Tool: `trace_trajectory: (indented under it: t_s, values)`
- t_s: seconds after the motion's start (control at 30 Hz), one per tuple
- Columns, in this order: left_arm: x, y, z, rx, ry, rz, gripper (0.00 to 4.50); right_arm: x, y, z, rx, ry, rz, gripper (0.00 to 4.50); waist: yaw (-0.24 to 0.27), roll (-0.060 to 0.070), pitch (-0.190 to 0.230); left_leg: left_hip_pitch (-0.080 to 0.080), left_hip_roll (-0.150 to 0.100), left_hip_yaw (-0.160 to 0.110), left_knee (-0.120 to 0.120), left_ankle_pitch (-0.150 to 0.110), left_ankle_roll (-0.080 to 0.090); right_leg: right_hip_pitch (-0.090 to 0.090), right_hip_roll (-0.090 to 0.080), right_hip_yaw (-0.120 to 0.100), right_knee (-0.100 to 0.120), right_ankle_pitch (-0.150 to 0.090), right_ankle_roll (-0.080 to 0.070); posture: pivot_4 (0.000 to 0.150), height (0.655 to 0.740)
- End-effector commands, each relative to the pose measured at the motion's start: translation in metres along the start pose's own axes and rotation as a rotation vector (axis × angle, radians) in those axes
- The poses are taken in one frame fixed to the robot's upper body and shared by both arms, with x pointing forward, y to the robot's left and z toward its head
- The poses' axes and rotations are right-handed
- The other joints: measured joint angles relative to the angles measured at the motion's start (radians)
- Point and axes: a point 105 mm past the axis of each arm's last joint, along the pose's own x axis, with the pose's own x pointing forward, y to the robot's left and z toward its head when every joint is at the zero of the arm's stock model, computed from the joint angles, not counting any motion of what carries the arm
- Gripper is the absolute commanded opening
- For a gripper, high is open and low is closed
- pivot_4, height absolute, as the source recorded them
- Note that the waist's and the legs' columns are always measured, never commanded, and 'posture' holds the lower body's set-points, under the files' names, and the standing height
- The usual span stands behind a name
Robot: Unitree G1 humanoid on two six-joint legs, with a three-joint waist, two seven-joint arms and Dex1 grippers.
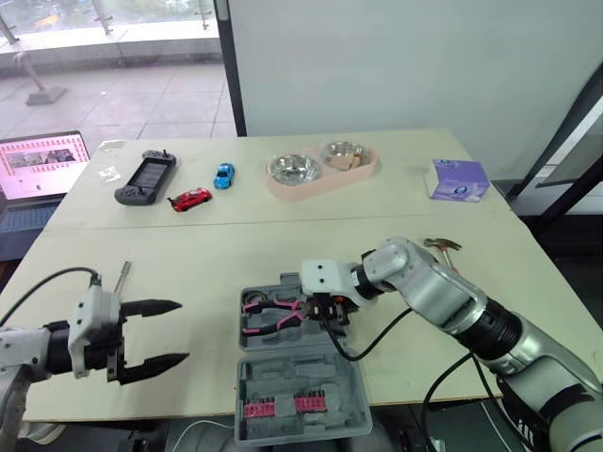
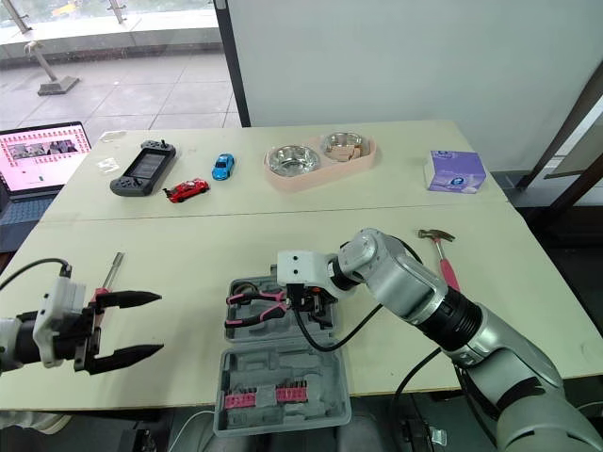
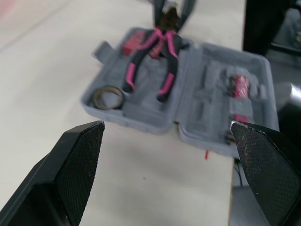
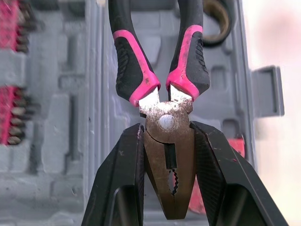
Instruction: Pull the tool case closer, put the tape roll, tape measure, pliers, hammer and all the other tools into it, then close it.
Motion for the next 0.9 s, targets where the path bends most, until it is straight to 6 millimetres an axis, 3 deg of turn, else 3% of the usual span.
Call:
trace_trajectory:
  t_s: [0.03, 0.3, 0.9]
  values:
    - [0.001, 0.002, -0.002, 0.040, -0.005, -0.001, 4.50, -0.003, -0.006, 0.011, -0.041, -0.001, -0.030, 0.97, -0.002, 0.000, 0.000, 0.000, 0.000, 0.000, 0.000, 0.000, 0.000, 0.000, 0.000, 0.000, 0.000, 0.000, 0.000, 0.150, 0.7360]
    - [0.008, 0.010, -0.001, 0.059, -0.036, 0.011, 4.50, 0.008, -0.003, 0.018, -0.022, -0.001, -0.015, 0.97, -0.005, 0.000, 0.000, 0.000, 0.000, 0.000, 0.000, 0.000, 0.000, 0.000, 0.000, 0.000, 0.001, 0.000, 0.000, 0.150, 0.7360]
    - [0.011, 0.017, 0.003, 0.058, -0.059, 0.037, 4.50, 0.028, -0.001, 0.004, 0.007, 0.062, 0.009, 0.97, -0.005, 0.000, 0.000, 0.000, 0.000, 0.000, 0.000, 0.000, 0.000, 0.000, 0.000, 0.000, 0.001, 0.000, 0.000, 0.150, 0.7360]
